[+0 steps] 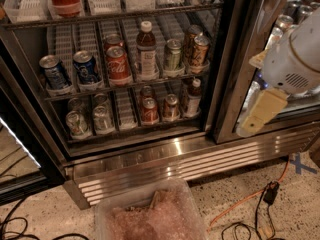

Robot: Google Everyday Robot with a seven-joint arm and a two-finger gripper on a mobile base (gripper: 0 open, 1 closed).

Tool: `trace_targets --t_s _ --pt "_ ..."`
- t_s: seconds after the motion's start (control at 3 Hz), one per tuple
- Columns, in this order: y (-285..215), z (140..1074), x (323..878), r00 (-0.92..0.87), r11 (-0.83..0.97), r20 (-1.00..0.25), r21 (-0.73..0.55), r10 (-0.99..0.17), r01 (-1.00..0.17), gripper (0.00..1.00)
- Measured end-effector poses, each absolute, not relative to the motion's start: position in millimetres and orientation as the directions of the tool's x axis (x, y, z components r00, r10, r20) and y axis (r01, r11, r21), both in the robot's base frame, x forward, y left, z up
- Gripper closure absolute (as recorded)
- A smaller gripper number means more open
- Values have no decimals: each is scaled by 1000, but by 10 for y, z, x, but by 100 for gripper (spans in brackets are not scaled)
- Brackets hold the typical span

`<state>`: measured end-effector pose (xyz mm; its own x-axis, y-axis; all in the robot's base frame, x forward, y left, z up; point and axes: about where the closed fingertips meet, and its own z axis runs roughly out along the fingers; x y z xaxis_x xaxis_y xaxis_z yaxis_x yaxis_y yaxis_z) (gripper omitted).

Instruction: Pick blue plastic bottle from middle shelf of fridge

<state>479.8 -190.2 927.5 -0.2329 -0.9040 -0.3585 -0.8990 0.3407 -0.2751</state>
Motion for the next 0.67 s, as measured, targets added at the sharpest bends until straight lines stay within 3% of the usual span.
trace_targets --t_s 0.67 --pt "-1744 9130 5041 -222 363 -411 -305 -884 -881 0"
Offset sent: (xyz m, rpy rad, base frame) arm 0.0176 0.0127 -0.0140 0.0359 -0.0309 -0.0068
